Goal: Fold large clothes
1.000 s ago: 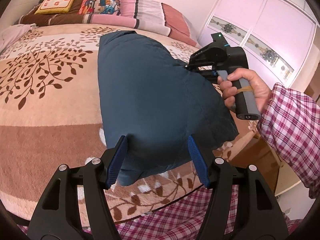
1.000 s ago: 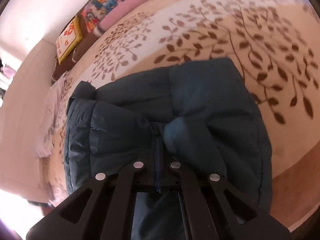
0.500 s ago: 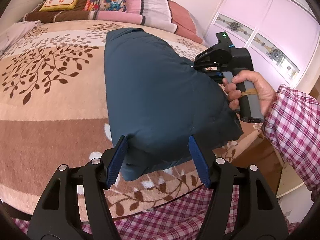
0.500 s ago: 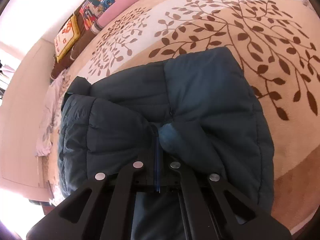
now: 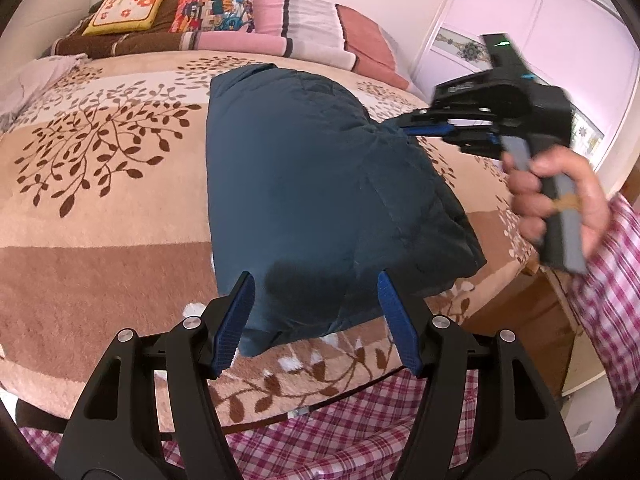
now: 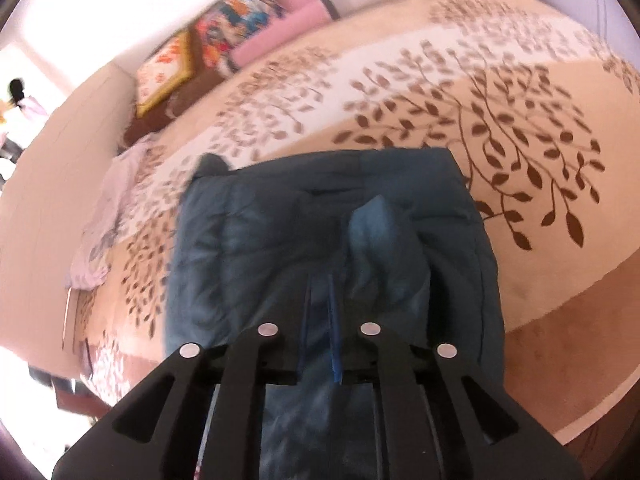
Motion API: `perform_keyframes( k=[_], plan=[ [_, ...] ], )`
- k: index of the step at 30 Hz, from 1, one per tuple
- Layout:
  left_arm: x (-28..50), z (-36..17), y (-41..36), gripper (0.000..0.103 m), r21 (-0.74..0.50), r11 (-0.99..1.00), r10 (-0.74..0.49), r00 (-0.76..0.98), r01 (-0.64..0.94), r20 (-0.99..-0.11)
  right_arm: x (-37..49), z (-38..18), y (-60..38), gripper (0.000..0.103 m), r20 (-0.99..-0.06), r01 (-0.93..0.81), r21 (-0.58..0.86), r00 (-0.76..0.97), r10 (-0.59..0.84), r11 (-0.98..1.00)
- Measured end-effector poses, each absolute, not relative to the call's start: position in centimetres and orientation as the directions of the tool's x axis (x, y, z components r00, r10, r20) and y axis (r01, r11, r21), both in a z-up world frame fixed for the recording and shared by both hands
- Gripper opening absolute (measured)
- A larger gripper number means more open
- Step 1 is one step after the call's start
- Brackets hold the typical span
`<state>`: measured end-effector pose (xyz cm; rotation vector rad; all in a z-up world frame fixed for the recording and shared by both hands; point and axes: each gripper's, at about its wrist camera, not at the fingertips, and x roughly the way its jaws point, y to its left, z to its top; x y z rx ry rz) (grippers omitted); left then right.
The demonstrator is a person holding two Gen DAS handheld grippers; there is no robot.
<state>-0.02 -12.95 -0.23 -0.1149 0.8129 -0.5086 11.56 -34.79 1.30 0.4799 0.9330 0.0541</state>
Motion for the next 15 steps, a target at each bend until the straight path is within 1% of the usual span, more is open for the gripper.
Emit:
perform_keyframes(
  k=[1,2,3,4,8,15],
  plan=[
    [-0.1,-0.1,-13.0,0.064,-0.285,0.875,-0.475,0.577,0.392,-0.664,10.7,1.8,-34.4,0.016,-0.750,0.142,0.416,0.613,0.251,0.898],
    [-0.2,0.0,-13.1,0.069,-0.278,0.876,-0.472,0.583,0.393,-0.662,9.3,2.3,-33.9,0.018,-0.735,0.116,0.414,0.628,0.256,0.903],
    [-0.3,0.2,-13.1,0.071,-0.273,0.878,-0.468,0.589,0.393,-0.659,8.6,2.5,-33.7,0.022,-0.728,0.103,0.412,0.635,0.259,0.906],
    [-0.5,0.3,-13.2,0.071,-0.270,0.879,-0.466,0.592,0.393,-0.657,7.3,2.6,-33.3,0.023,-0.719,0.086,0.409,0.643,0.263,0.908],
    [-0.7,0.5,-13.4,0.071,-0.265,0.882,-0.460,0.591,0.389,-0.663,3.9,2.3,-32.5,0.023,-0.713,0.064,0.398,0.650,0.264,0.915],
    [-1.6,0.8,-13.3,0.072,-0.255,0.890,-0.445,0.595,0.379,-0.669,-0.1,-0.6,-32.4,0.023,-0.755,0.087,0.370,0.608,0.245,0.925]
  ],
)
